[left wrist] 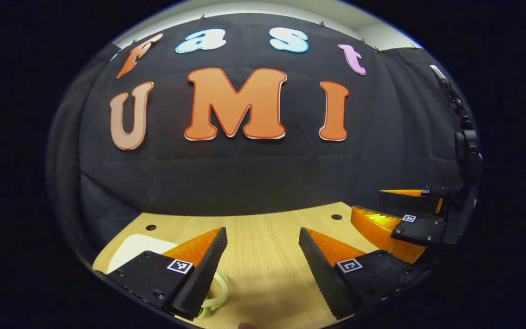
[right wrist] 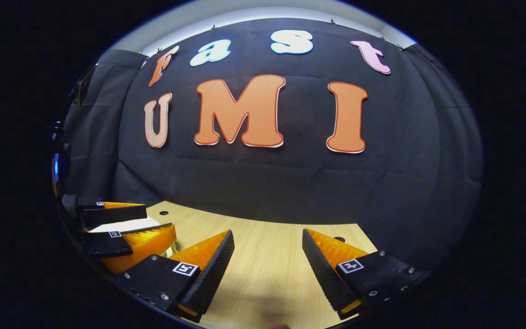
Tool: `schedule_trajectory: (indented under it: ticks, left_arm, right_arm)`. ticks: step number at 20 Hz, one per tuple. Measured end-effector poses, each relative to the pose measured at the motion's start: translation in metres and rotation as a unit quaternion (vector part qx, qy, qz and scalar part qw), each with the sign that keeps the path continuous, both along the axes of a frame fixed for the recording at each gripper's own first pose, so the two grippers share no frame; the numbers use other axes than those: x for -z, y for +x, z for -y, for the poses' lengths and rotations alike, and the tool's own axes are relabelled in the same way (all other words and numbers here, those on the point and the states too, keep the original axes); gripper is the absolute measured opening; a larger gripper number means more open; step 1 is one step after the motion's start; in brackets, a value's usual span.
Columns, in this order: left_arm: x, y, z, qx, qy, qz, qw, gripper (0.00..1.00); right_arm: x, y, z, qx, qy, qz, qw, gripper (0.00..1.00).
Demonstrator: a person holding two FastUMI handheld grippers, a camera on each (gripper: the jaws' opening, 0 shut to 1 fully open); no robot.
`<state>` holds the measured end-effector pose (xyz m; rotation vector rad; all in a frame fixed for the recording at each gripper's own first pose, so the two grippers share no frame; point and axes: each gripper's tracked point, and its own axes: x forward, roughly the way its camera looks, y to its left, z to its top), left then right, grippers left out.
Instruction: First open the suitcase, pack the skin care products into it, and then close the suitcase.
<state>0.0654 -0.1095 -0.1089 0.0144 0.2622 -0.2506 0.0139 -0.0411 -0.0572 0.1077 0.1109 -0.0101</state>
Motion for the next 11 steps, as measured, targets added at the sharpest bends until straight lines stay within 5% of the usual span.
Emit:
schedule_trajectory:
  ticks: [11]
  left_arm:
    - [-0.013,-0.002,-0.011,-0.056,0.004,0.011,0.998,0.98]
  right_arm:
    - [-0.004,-0.011,0.005,-0.012,-0.045,0.016,0.999,0.96]
